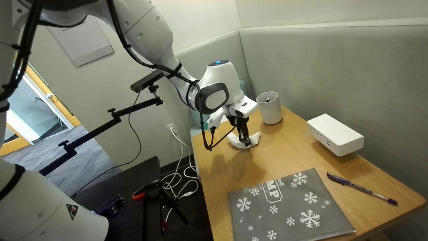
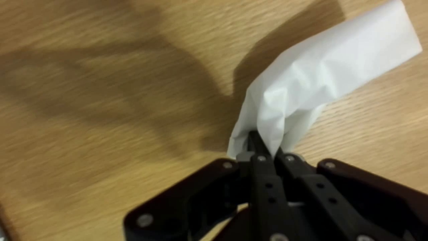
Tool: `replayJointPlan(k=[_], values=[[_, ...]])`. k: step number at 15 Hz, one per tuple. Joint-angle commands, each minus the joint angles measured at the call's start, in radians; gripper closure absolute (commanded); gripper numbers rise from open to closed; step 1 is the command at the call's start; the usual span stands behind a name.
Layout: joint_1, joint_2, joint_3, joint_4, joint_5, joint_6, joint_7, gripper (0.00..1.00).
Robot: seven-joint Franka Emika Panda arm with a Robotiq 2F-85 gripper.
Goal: Pick up the napkin and wipe the table
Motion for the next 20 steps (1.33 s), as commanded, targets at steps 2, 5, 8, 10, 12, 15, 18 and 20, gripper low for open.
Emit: replayJointPlan(k=[2,5,8,10,12,15,18,20], values=[[-0.039,0.026,-0.05,-0.002,0.036,-0.013,0.004,1.0],[-0.063,0.033,-0.083,-0.007,0.047,-0.026,0.016,1.0],[-0.084,0.019,-0.103,-0.03,0.061,-0.034,0.022,1.0],[-0.105,0.005,-0.089,-0.039,0.067,-0.05,0.003,1.0],[-0.138,-0.009,-0.042,-0.04,0.069,-0.077,-0.039,1.0],[-0.176,-0.024,0.035,-0.04,0.074,-0.117,-0.117,1.0],[-0.169,-0.012,0.079,-0.021,0.072,-0.171,-0.168,1.0],[-0.148,-0.003,0.097,-0.01,0.061,-0.202,-0.187,1.0]])
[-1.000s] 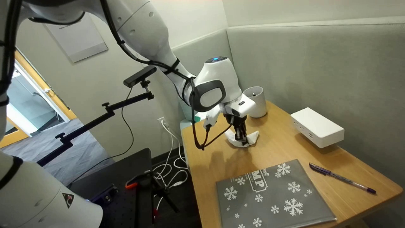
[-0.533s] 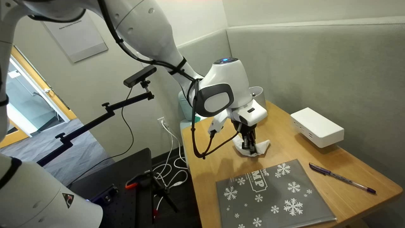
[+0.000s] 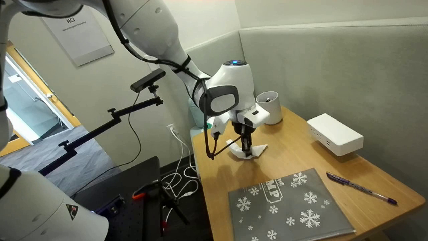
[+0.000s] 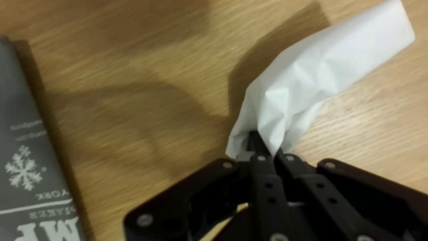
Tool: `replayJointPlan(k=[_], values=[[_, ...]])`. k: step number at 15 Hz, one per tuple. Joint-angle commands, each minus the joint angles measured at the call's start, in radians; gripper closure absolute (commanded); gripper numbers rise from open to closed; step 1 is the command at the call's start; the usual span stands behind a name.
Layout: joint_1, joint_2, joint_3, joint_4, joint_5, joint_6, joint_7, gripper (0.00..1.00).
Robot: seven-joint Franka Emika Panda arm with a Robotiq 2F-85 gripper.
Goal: Pick up the napkin and wipe the table
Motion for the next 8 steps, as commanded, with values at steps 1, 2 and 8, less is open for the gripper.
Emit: replayJointPlan(k=[1,2,8], values=[[0.032,0.031,0.042,0.013,0.001,-0.066,-0.053,1.0],[0.044,0.038,0.048,0.021,-0.006,-0.078,-0.06,1.0],[0.12,0.049,0.07,0.043,-0.042,-0.109,-0.084,1.0]])
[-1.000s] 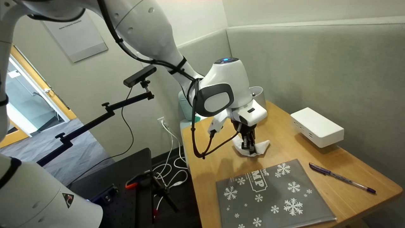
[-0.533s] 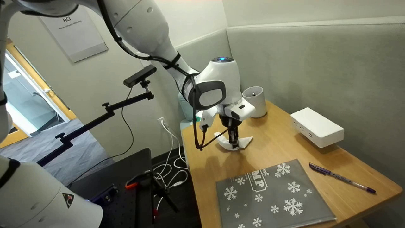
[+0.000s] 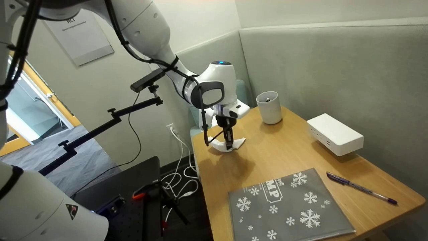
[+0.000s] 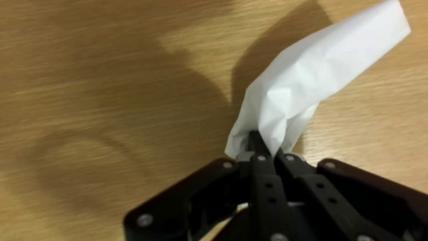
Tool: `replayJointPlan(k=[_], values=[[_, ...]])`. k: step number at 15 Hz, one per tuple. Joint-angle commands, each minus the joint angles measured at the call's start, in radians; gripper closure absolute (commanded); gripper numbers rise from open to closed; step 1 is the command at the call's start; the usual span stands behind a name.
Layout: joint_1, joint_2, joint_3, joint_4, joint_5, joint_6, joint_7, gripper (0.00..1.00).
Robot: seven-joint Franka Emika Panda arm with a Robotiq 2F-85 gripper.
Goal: Pick up the napkin and wipe the table
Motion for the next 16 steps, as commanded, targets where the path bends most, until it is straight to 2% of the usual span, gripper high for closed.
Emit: replayJointPlan(k=[1,4,11,16], values=[[0.042,0.04,-0.015,0.022,-0.026,-0.014,-0.01,1.0],[0.043,0.027,-0.041,0.001,-0.029,-0.003,0.004,1.0],[-0.011,-0.03,-0.112,-0.087,-0.003,0.035,0.031,1.0],[-0.003,-0.069,-0.182,-0.15,-0.027,0.068,0.066,1.0]])
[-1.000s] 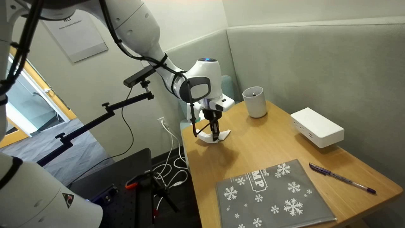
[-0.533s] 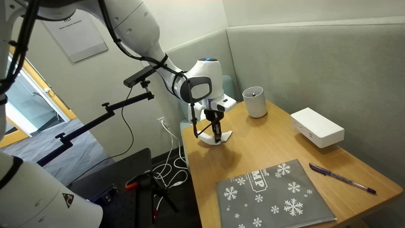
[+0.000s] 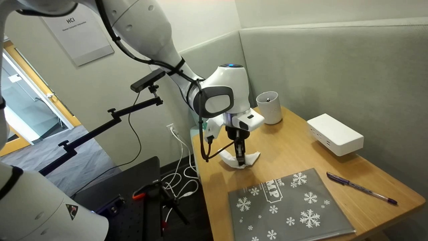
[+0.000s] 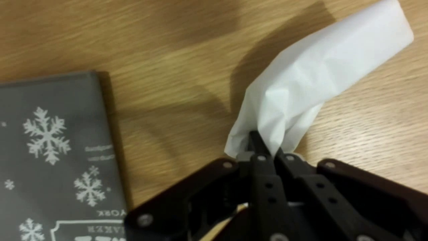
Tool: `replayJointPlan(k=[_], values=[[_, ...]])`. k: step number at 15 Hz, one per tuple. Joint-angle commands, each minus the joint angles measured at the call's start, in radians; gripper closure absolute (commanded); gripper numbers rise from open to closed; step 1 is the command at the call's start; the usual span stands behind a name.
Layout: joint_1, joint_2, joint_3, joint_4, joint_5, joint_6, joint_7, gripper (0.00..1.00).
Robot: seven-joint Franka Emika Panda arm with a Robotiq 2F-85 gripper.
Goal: Pick up the napkin and wipe the table
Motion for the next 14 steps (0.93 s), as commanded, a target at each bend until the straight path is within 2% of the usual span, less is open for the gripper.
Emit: replayJointPlan(k=[1,5,8,11,14], values=[[0.013,-0.03,-0.031,-0.07,-0.015,0.052,0.034,1.0],[0.011,-0.049,-0.016,-0.091,-0.007,0.097,0.015,1.0],[0.003,-0.059,0.036,-0.085,0.01,0.138,-0.017,1.0],[0.018,-0.071,0.079,-0.084,0.011,0.199,-0.025,1.0],[0.054,-0.075,0.092,-0.068,0.004,0.244,-0.018,1.0]])
